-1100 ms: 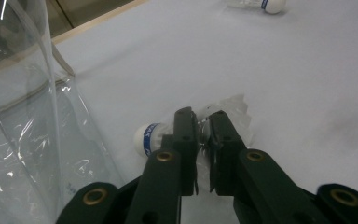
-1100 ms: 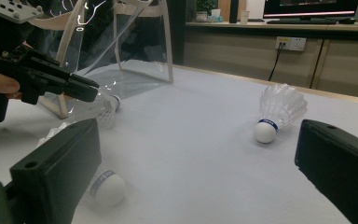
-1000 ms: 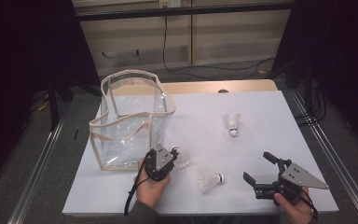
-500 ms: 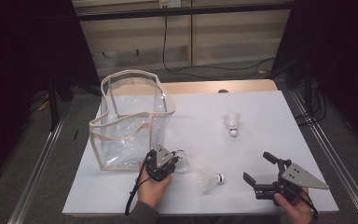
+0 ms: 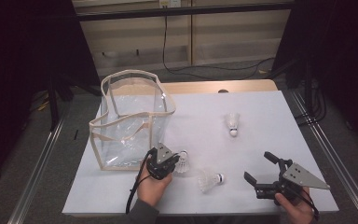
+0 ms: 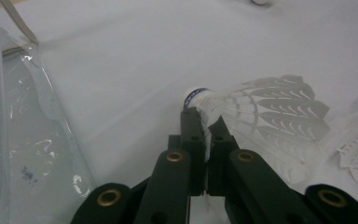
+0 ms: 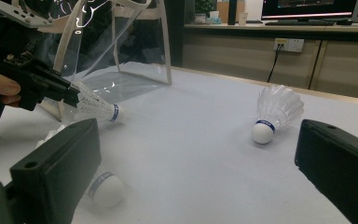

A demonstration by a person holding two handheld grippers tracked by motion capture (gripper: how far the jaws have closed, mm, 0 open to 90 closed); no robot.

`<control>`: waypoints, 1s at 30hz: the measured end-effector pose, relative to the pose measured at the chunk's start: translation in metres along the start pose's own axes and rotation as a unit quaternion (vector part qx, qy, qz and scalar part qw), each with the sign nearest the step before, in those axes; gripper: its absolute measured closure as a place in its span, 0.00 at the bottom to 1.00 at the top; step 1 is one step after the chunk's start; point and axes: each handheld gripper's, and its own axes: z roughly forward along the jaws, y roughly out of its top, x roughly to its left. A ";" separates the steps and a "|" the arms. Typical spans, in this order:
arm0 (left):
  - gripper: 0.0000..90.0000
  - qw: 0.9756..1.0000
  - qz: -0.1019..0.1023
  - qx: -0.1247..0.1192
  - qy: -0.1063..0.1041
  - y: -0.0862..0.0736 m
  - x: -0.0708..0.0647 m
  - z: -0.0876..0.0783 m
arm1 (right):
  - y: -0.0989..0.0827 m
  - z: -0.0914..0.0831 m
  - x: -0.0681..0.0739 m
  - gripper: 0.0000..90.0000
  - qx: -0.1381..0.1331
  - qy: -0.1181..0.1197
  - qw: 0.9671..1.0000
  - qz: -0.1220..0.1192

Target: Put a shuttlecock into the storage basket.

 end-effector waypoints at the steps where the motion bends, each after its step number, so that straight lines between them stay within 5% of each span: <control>1: 0.99 1.000 -0.002 0.002 -0.005 0.001 0.000 -0.001 | 0.000 0.000 0.000 0.00 0.000 0.000 1.000 -0.001; 11: 0.99 0.999 -0.004 0.025 -0.035 0.013 0.001 -0.006 | -0.001 0.000 -0.002 0.00 0.000 -0.002 1.000 0.000; 18: 0.99 0.997 -0.024 0.040 -0.059 0.023 0.005 -0.012 | -0.001 0.000 -0.001 0.00 0.001 -0.002 1.000 0.002; 30: 0.99 0.995 -0.028 0.062 -0.077 0.041 0.008 -0.017 | -0.001 0.000 -0.002 0.00 0.004 -0.002 1.000 0.002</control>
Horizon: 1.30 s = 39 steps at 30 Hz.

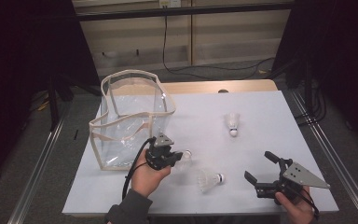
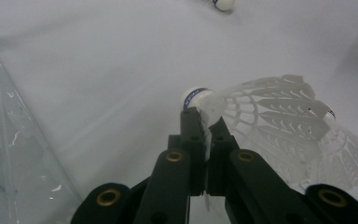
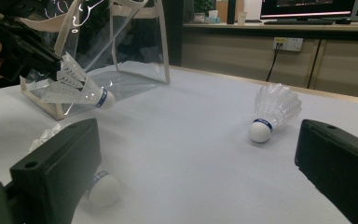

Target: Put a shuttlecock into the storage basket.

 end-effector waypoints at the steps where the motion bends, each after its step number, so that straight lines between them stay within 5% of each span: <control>1: 0.99 1.000 0.001 0.002 -0.002 0.002 0.000 -0.001 | 0.000 0.000 0.000 0.00 0.000 0.001 1.000 0.000; 27: 0.99 0.998 0.010 0.030 -0.053 0.043 0.001 -0.020 | 0.000 0.000 -0.003 0.00 -0.001 0.002 1.000 0.002; 39: 0.99 0.997 0.026 0.042 -0.060 0.050 0.001 -0.023 | 0.000 0.000 -0.002 0.00 -0.002 0.005 1.000 -0.001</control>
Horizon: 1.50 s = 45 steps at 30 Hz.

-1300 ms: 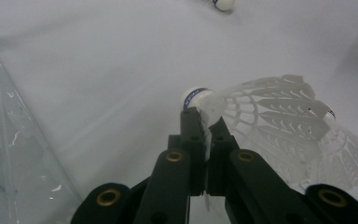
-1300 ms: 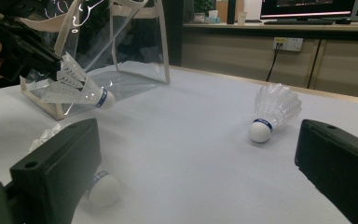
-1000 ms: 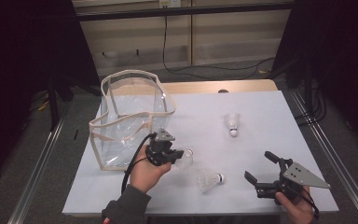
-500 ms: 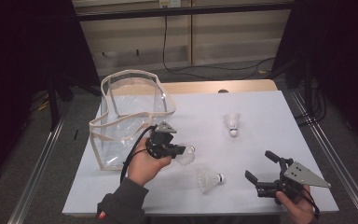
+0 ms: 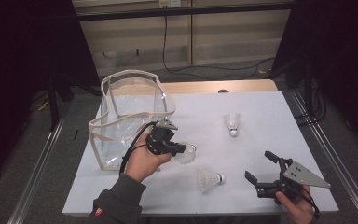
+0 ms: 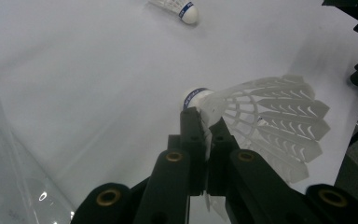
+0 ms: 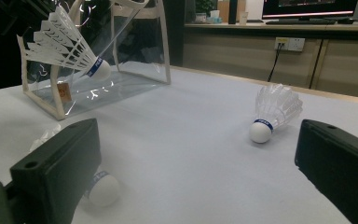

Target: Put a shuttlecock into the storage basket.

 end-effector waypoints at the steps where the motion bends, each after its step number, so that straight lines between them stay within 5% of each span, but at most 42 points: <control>1: 0.99 1.000 -0.003 -0.002 0.000 0.000 0.000 0.000 | 0.000 0.000 0.000 0.00 0.000 0.000 1.000 0.001; 20: 0.99 1.000 0.012 0.016 -0.023 0.023 -0.003 -0.014 | 0.000 0.000 0.000 0.00 0.000 -0.003 1.000 0.000; 45: 0.99 0.999 -0.004 0.034 -0.029 0.043 0.001 -0.032 | 0.000 0.000 0.000 0.00 0.000 -0.002 1.000 -0.001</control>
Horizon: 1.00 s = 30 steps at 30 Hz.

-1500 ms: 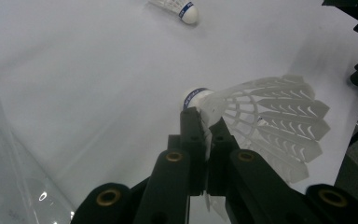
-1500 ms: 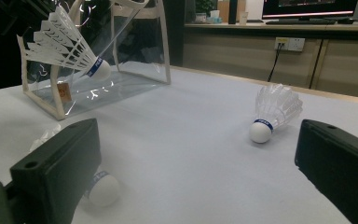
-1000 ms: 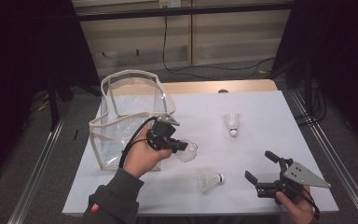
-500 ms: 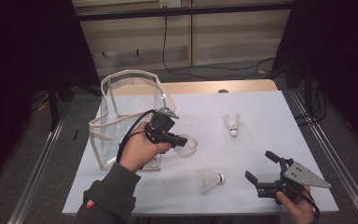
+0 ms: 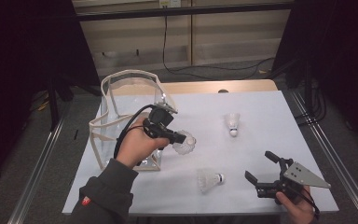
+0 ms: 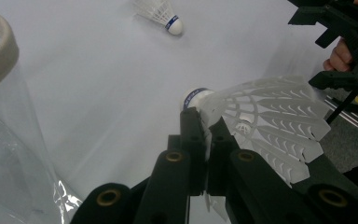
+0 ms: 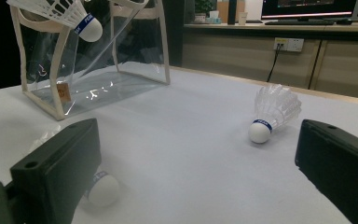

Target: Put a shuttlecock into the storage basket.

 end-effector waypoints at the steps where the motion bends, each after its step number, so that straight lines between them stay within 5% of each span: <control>1: 0.99 1.000 -0.002 -0.002 -0.001 0.001 0.000 -0.001 | 0.000 0.000 0.000 0.00 0.000 0.000 1.000 -0.001; 30: 0.99 1.000 -0.004 0.014 -0.012 0.022 0.002 -0.015 | 0.000 0.000 0.001 0.00 -0.001 0.004 1.000 -0.002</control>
